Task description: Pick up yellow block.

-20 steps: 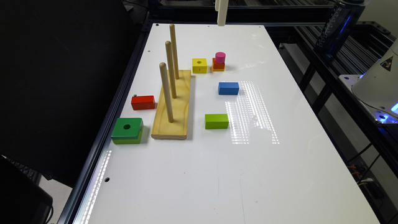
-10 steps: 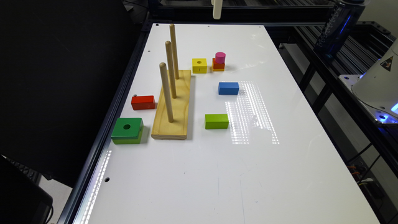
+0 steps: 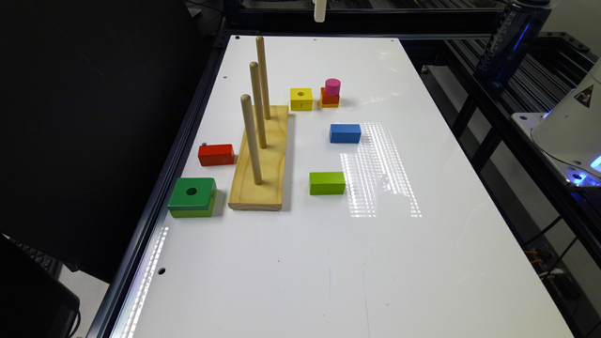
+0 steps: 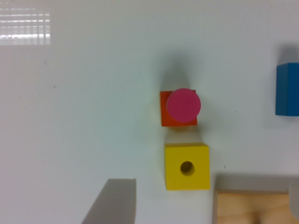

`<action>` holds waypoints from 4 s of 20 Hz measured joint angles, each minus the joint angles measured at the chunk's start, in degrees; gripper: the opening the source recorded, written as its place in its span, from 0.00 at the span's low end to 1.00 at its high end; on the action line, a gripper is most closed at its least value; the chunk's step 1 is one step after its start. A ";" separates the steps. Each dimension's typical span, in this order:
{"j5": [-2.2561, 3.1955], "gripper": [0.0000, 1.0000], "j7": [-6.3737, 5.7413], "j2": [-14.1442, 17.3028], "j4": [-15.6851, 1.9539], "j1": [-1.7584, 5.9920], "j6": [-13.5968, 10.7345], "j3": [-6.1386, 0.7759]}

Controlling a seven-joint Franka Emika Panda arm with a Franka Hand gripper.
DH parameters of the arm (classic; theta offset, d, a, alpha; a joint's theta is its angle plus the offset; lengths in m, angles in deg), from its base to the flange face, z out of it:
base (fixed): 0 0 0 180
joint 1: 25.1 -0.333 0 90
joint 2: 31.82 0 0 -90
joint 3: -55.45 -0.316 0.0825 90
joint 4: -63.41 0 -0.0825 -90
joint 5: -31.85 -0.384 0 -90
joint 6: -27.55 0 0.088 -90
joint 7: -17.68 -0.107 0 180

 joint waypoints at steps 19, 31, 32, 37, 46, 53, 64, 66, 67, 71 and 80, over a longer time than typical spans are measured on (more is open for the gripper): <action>1.85 1.00 -0.46 5.78 0.99 0.05 5.21 0.05; 3.16 1.00 -0.74 9.79 1.84 0.18 9.51 0.20; 3.16 1.00 -0.74 9.83 1.88 0.18 9.51 0.20; 4.32 1.00 -1.22 12.68 2.22 0.24 12.20 0.36; 4.86 1.00 -1.57 13.33 2.15 0.25 12.87 0.41; 5.31 1.00 -1.58 15.23 2.42 0.24 14.71 0.71; 5.35 1.00 -1.69 15.51 1.73 -0.01 14.86 0.70; 5.35 1.00 -1.74 15.67 1.42 -0.06 14.86 0.64; 5.35 1.00 -1.75 15.75 1.30 -0.07 14.86 0.63; 5.41 1.00 -1.77 16.57 0.98 -0.12 15.16 0.61; 9.50 1.00 -5.04 21.50 -0.04 -0.09 19.15 0.69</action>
